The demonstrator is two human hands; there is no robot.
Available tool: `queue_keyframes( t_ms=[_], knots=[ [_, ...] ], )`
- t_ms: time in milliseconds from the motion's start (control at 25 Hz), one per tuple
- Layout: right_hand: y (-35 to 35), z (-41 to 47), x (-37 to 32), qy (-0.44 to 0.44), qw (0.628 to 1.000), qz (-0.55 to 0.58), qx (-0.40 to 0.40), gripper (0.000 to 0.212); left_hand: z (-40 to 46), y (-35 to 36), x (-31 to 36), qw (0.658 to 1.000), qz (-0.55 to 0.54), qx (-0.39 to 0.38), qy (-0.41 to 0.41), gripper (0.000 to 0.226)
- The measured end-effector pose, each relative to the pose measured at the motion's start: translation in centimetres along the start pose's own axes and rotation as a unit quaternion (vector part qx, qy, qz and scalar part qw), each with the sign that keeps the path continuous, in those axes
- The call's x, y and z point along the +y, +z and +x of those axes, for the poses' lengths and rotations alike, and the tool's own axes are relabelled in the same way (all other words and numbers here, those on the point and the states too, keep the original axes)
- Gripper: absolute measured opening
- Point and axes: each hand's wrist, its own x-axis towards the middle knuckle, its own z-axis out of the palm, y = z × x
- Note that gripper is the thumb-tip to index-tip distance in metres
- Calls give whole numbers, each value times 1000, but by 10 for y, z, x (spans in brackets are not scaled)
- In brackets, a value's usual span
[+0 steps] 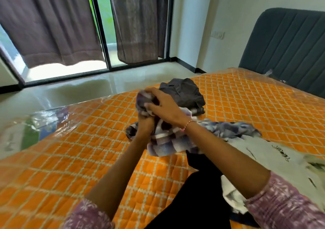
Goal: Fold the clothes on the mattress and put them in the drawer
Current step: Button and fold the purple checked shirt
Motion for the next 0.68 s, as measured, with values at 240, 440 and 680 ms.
queue_keyframes(
  t_ms=[240,440,680],
  knots=[
    [1,-34,33,103,986,0,-128,95,11,-81,59,994,-71,4,-80,24],
    [80,14,-14,125,989,68,-40,24,-7,-135,113,991,-101,31,-81,41],
    [168,67,-117,118,956,267,2,30,-33,-234,153,966,66,250,-24,87]
  ],
)
